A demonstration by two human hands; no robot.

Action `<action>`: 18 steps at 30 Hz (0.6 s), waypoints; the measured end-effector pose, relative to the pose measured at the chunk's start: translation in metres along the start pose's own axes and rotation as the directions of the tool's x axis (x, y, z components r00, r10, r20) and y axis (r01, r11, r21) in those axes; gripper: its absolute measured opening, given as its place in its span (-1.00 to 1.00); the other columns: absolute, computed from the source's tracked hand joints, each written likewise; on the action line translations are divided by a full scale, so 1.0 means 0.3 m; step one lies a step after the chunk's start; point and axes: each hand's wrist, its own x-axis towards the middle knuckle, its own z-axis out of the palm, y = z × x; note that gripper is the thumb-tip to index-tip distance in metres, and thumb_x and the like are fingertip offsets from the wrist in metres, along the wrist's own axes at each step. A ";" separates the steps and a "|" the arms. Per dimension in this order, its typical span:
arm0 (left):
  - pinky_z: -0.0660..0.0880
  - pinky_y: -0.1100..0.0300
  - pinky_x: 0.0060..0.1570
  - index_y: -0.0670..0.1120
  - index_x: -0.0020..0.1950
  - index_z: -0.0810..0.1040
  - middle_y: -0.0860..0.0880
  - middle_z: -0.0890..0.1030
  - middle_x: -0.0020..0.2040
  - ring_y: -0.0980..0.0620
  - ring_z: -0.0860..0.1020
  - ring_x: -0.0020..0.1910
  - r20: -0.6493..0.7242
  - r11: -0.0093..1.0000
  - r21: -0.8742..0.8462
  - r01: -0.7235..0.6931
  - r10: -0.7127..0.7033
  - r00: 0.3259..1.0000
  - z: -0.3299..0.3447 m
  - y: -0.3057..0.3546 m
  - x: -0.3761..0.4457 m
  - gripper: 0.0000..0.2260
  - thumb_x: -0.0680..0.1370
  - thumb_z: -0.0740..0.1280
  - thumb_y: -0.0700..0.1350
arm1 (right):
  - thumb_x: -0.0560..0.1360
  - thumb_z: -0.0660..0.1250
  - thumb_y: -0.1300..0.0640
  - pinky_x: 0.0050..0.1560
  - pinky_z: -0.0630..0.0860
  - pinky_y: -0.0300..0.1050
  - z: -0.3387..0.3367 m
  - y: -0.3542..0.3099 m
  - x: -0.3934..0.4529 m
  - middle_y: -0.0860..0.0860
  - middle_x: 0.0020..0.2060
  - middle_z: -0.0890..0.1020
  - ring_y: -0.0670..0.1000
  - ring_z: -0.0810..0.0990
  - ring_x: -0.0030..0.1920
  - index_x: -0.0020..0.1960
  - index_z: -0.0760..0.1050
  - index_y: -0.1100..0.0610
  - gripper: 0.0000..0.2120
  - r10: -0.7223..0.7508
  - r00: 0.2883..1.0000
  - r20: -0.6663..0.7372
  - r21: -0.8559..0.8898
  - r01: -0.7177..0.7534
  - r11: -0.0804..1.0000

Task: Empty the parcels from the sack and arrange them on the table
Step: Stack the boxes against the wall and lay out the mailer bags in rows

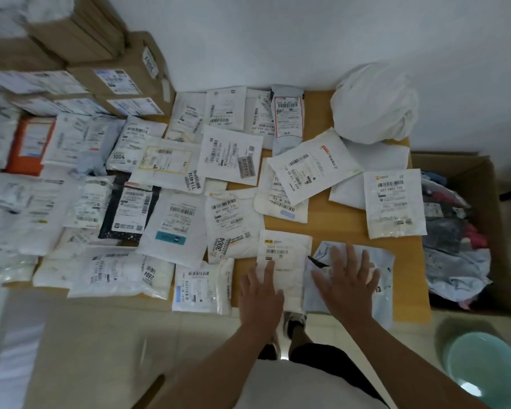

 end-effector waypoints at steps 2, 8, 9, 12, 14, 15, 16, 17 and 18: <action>0.32 -0.01 0.35 0.15 0.52 0.15 -0.12 0.10 0.51 -0.16 0.22 0.42 0.004 0.999 -0.034 -0.034 0.035 0.999 0.005 0.015 0.012 -0.44 0.57 0.29 -0.02 | 0.47 0.07 -0.41 0.29 0.18 0.48 0.025 -0.001 -0.025 0.14 0.51 0.29 0.32 0.18 0.50 0.50 0.24 0.01 -0.26 0.018 0.999 0.044 -0.005 -0.018 1.000; 0.41 0.16 0.20 0.01 0.44 0.30 -0.11 0.17 0.37 -0.08 0.34 0.27 0.012 0.968 -0.212 -0.132 0.137 0.990 -0.010 -0.002 0.004 -0.44 0.48 0.19 -0.37 | 0.48 -0.11 -0.48 0.19 0.33 0.50 0.032 -0.006 -0.036 0.20 0.45 0.36 0.36 0.33 0.42 0.47 0.32 0.12 -0.15 0.078 0.988 0.132 0.022 -0.082 0.996; 0.43 0.15 0.20 0.01 0.43 0.31 -0.11 0.17 0.37 -0.09 0.34 0.27 0.006 0.964 -0.204 -0.169 0.174 0.985 -0.020 -0.014 -0.002 -0.44 0.48 0.20 -0.38 | 0.47 -0.11 -0.48 0.18 0.32 0.51 0.026 -0.012 -0.038 0.20 0.45 0.37 0.37 0.33 0.41 0.47 0.31 0.13 -0.13 0.073 0.989 0.130 0.038 -0.079 0.996; 0.39 0.10 0.26 -0.02 0.40 0.36 -0.11 0.20 0.42 -0.10 0.31 0.31 0.023 0.936 -0.104 -0.337 0.341 0.940 -0.078 -0.049 0.009 -0.46 0.46 0.24 -0.39 | 0.42 0.01 -0.45 0.21 0.30 0.51 0.013 -0.018 -0.034 0.19 0.45 0.38 0.36 0.31 0.43 0.46 0.33 0.17 -0.13 0.054 0.992 0.110 0.093 -0.064 0.994; 0.29 0.07 0.28 -0.04 0.37 0.41 -0.11 0.34 0.37 -0.11 0.32 0.30 0.035 0.892 0.079 -0.446 0.445 0.895 -0.135 -0.074 0.048 -0.51 0.47 0.29 -0.33 | 0.42 0.00 -0.47 0.19 0.31 0.50 0.008 -0.008 -0.027 0.19 0.43 0.40 0.37 0.33 0.41 0.45 0.35 0.17 -0.11 0.029 0.994 0.108 0.097 -0.040 0.994; 0.26 0.04 0.27 -0.05 0.36 0.43 -0.10 0.39 0.32 -0.12 0.33 0.27 0.044 0.854 0.184 -0.487 0.488 0.872 -0.162 -0.088 0.072 -0.54 0.47 0.30 -0.30 | 0.43 -0.03 -0.49 0.17 0.34 0.49 0.006 0.002 -0.024 0.20 0.41 0.42 0.37 0.37 0.39 0.43 0.37 0.18 -0.11 0.009 0.994 0.113 0.086 -0.019 0.996; 0.25 0.02 0.25 -0.06 0.34 0.45 -0.10 0.43 0.29 -0.14 0.34 0.26 0.063 0.809 0.278 -0.518 0.523 0.850 -0.187 -0.097 0.098 -0.57 0.48 0.29 -0.29 | 0.44 -0.04 -0.50 0.15 0.36 0.49 0.008 0.018 -0.019 0.20 0.40 0.44 0.38 0.39 0.37 0.41 0.37 0.18 -0.12 -0.009 0.993 0.118 0.077 -0.001 0.997; 0.24 -0.01 0.25 -0.07 0.32 0.46 -0.10 0.44 0.27 -0.15 0.34 0.25 0.095 0.759 0.355 -0.546 0.551 0.829 -0.209 -0.104 0.120 -0.60 0.49 0.28 -0.27 | 0.44 -0.04 -0.50 0.15 0.38 0.49 0.006 0.033 -0.015 0.19 0.40 0.45 0.37 0.40 0.36 0.41 0.37 0.18 -0.12 -0.021 0.992 0.122 0.066 0.013 0.998; 0.23 -0.04 0.25 -0.08 0.31 0.46 -0.10 0.44 0.26 -0.16 0.34 0.25 0.128 0.710 0.413 -0.570 0.575 0.808 -0.227 -0.107 0.138 -0.63 0.50 0.27 -0.25 | 0.44 -0.05 -0.51 0.16 0.38 0.48 0.003 0.047 -0.009 0.19 0.40 0.45 0.37 0.40 0.36 0.41 0.36 0.17 -0.12 -0.037 0.992 0.124 0.057 0.030 0.998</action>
